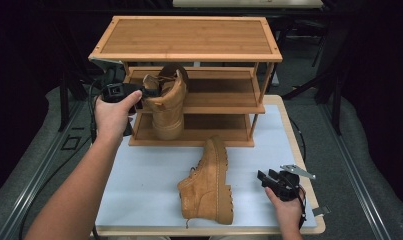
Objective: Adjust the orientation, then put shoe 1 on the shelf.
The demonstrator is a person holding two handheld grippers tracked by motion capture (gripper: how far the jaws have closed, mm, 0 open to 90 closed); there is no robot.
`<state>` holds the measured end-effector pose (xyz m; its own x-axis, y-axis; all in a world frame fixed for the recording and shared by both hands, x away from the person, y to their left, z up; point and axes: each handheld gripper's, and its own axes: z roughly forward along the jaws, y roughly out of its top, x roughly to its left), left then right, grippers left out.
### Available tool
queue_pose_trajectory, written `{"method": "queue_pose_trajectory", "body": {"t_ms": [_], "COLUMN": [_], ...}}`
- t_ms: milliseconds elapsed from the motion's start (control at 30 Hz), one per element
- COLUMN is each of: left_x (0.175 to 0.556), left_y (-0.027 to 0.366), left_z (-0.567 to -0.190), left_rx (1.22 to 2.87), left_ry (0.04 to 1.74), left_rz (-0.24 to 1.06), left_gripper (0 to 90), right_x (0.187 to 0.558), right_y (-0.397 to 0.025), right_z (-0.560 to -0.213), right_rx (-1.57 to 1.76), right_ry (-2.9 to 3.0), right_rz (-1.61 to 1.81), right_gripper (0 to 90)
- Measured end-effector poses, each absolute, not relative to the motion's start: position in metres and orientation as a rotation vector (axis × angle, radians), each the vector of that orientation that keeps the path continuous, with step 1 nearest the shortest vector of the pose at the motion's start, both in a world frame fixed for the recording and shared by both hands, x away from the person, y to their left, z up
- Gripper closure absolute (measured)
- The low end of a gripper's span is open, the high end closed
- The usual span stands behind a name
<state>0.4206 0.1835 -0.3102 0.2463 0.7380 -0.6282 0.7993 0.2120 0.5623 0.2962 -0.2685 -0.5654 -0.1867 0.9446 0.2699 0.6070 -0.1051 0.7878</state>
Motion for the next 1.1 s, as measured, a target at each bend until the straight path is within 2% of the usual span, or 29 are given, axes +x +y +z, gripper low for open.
{"method": "queue_pose_trajectory", "body": {"t_ms": [233,400,533,633,900,1100], "left_x": [0.417,0.416,0.414,0.408,0.374,0.352], "left_y": [0.179,0.179,0.177,0.18,0.202,0.228], "left_z": [-0.311,-0.311,-0.303,-0.289,-0.266,-0.284], "left_rx": [1.598,1.615,1.678,1.639,1.724,1.766], "left_ry": [1.485,1.452,1.407,1.374,1.285,1.259], "left_rz": [-0.026,0.008,0.069,0.076,0.134,0.183], "left_gripper": [73.3,56.9,50.2,45.4,49.8,51.4], "right_x": [0.298,0.297,0.298,0.297,0.294,0.294], "right_y": [-0.268,-0.267,-0.268,-0.269,-0.267,-0.263], "right_z": [-0.566,-0.565,-0.566,-0.566,-0.563,-0.562], "right_rx": [1.695,1.7,1.695,1.706,1.679,1.66], "right_ry": [1.784,1.797,1.784,1.793,1.79,1.787], "right_rz": [1.221,1.213,1.218,1.202,1.209,1.2], "right_gripper": [49.5,49.5,49.5,49.5,49.4,49.3]}}
